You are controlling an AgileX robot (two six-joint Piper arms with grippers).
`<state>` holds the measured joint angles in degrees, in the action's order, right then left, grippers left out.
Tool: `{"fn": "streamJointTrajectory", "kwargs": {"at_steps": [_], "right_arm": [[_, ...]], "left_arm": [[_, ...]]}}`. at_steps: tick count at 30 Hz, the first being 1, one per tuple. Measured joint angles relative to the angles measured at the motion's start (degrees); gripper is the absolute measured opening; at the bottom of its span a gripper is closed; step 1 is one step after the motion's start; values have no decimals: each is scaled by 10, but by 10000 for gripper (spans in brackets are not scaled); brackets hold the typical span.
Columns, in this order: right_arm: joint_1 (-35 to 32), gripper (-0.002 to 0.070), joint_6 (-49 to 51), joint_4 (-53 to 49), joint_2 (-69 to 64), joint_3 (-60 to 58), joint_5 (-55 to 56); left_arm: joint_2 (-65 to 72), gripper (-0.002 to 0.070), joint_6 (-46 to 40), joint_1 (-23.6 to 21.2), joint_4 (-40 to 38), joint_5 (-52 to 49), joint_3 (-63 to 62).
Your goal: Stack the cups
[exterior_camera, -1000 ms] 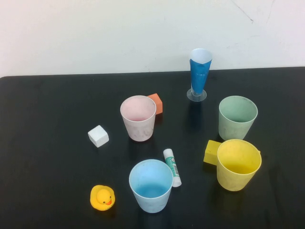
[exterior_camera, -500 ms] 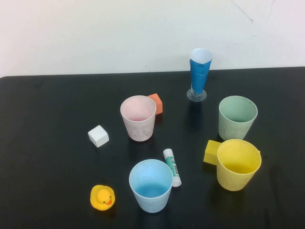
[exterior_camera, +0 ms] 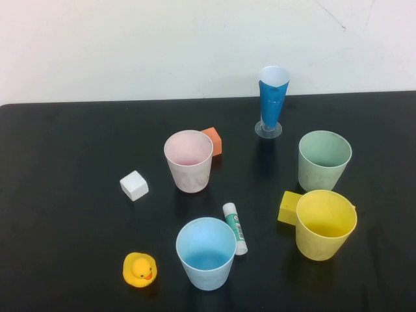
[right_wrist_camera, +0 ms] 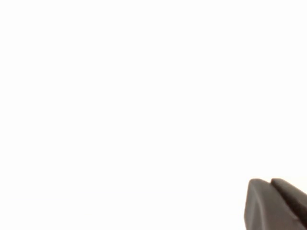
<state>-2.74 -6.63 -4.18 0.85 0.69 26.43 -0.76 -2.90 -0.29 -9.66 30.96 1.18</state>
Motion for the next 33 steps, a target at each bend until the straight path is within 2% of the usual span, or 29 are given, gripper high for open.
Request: {"fn": "streamJointTrajectory", "kwargs": {"at_steps": [7,11,16,23,28,33], "right_arm": [[0,-3,-135,2,-17,157,-285],[0,-3,-185,2,-85,213,-370],[0,-2,-199,2,-201,224,-407],[0,-3,-200,4,-339,223,-377],[0,-2,-199,21,-378,223,-368],[0,-2,-199,27,-382,223,-363]], "left_arm": [[7,-1,21,0,-25,-199,-79],[63,-1,21,0,-23,-279,-144],[160,-1,21,0,-24,-320,-219],[334,-1,-8,0,-1,-379,-320],[471,-1,-18,0,-6,-466,-415],[611,-1,-41,0,-56,-535,-518]]}}
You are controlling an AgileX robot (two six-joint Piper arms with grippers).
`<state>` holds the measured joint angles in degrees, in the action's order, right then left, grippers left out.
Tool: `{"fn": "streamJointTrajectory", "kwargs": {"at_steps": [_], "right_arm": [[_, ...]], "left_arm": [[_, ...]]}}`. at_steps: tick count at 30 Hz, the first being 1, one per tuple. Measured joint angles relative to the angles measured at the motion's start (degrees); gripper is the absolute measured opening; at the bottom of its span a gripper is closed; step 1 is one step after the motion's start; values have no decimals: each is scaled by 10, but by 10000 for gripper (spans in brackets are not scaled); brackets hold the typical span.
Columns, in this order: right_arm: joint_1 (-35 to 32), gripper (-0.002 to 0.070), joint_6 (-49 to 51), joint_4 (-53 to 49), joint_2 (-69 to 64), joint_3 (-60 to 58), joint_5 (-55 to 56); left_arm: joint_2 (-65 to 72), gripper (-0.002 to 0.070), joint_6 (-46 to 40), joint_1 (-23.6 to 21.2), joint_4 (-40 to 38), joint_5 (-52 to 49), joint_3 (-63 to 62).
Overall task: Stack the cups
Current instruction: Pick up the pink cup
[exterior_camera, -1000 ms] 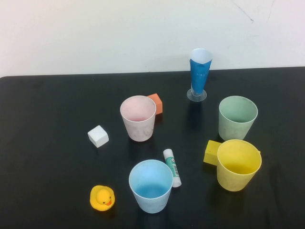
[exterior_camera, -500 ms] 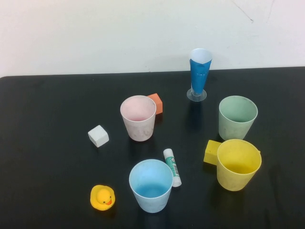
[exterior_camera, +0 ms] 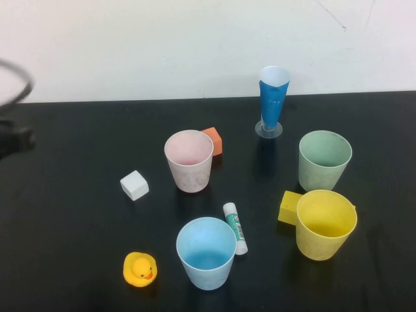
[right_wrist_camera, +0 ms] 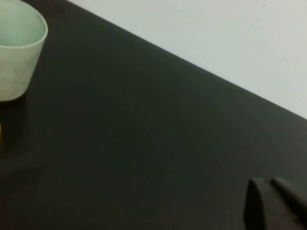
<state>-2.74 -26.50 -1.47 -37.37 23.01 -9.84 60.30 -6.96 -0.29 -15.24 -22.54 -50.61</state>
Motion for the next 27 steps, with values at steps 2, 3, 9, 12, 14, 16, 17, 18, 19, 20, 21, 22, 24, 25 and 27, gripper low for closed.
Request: {"fn": "streamJointTrajectory", "kwargs": {"at_steps": [2,3,9,12,14,16,17,18,19,20,21,22,24,25,27], "right_arm": [[0,-2,0,0,0,0,1],[0,-2,0,0,0,0,3],[0,-2,-6,0,0,0,7],[0,-2,-11,0,0,0,7],[0,-2,-14,0,0,0,7],[0,-2,-14,0,0,0,8],[0,-2,-14,0,0,0,8],[0,-2,-14,0,0,0,8],[0,-3,-15,0,0,0,8],[0,-2,-16,0,-1,0,8],[0,-2,-17,0,-2,0,8],[0,-3,-17,0,-4,0,8],[0,-2,-18,0,-7,-1,9],[0,-3,-18,0,-9,-1,9],[0,-2,-18,0,-9,-1,9]], "left_arm": [[50,-1,-24,0,-29,-24,-45],[76,-1,-42,0,-50,-38,-67],[201,49,-164,21,-138,-111,-187],[249,183,-201,61,-139,-132,-241],[277,308,-209,91,-132,-135,-271],[307,441,-211,122,-117,-136,-296],[322,491,-212,135,-112,-136,-307],[337,524,-213,147,-110,-137,-314],[352,545,-213,157,-108,-137,-322],[367,555,-213,165,-106,-137,-329],[379,560,-213,170,-101,-137,-334],[393,562,-213,174,-94,-137,-338],[418,562,-213,181,-76,-131,-342],[431,560,-213,184,-66,-127,-342],[451,549,-209,184,-55,-119,-342]]}}
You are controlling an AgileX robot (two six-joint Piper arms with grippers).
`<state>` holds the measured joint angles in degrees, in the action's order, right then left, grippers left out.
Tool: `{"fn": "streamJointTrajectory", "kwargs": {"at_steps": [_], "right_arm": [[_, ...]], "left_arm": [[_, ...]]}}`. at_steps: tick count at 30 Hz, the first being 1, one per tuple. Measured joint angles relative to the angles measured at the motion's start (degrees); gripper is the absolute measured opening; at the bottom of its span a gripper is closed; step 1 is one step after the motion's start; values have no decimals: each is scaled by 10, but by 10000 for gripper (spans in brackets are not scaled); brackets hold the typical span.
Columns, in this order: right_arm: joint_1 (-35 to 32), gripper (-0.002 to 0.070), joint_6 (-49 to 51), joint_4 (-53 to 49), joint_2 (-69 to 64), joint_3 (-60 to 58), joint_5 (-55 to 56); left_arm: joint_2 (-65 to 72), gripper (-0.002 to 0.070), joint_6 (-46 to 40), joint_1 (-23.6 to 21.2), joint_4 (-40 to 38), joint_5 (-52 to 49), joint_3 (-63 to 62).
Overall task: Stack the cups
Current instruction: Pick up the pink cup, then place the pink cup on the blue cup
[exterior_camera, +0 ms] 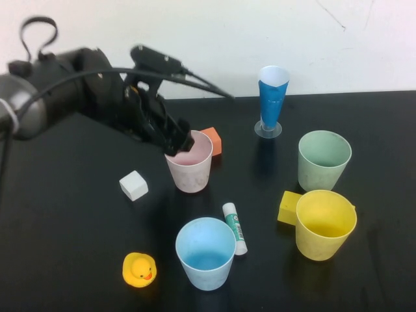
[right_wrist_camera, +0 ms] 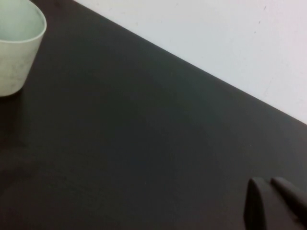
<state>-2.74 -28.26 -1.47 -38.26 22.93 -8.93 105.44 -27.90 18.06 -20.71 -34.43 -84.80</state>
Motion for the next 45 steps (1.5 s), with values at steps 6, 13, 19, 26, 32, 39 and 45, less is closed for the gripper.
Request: {"fn": "streamJointTrajectory", "kwargs": {"at_steps": [6,13,19,26,32,39,45], "right_arm": [[0,-3,0,0,0,0,0],[0,-3,0,0,0,0,-2],[0,-3,0,0,0,0,-2],[0,-2,0,1,0,0,-2],[0,-2,0,1,0,0,-2],[0,-2,6,5,0,0,-5],[0,-2,16,15,-1,5,-36]], "left_arm": [[41,377,2,0,10,8,0],[27,33,13,0,10,-40,-23],[-51,22,16,0,-15,-165,-75],[-155,21,2,33,-28,-281,-38],[-180,20,1,103,28,-254,57],[-172,20,7,123,52,-199,105],[-172,126,12,124,67,-182,105]]}}
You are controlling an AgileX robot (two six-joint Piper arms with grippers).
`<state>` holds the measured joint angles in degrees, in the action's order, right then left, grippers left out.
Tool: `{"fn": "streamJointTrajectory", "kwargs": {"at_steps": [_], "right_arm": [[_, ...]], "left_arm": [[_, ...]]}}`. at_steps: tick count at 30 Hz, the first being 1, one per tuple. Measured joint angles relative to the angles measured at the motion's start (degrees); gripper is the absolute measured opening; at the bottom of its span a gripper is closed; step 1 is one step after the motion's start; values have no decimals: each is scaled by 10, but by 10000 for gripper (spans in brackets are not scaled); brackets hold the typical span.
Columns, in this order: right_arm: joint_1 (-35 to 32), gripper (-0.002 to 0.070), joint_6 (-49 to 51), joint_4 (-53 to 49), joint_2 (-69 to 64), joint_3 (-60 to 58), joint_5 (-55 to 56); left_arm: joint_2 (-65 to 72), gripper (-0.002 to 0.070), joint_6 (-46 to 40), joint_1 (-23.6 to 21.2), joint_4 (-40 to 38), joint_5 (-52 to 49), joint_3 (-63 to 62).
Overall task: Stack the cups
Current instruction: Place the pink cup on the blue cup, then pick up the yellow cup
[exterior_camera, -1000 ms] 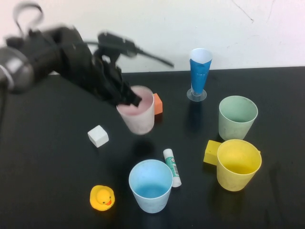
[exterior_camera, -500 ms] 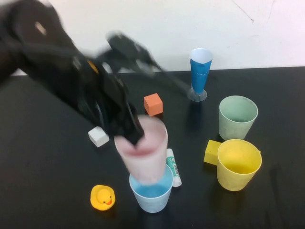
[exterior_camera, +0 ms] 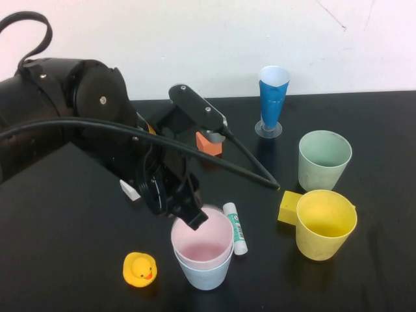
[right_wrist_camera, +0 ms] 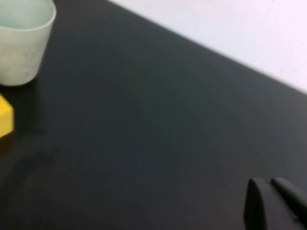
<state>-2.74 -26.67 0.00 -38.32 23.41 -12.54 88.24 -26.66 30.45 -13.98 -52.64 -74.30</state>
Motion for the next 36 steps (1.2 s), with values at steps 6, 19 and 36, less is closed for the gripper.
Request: {"fn": "streamJointTrajectory", "kwargs": {"at_steps": [6,19,36], "right_arm": [[0,-2,-103,111,-6,82,-153],[32,4,-389,399,-237,301,-422],[184,414,-330,251,-513,401,-347]], "left_arm": [[-3,330,3,0,4,14,0],[-184,9,41,0,101,234,7],[-523,1,32,0,159,419,372]]}}
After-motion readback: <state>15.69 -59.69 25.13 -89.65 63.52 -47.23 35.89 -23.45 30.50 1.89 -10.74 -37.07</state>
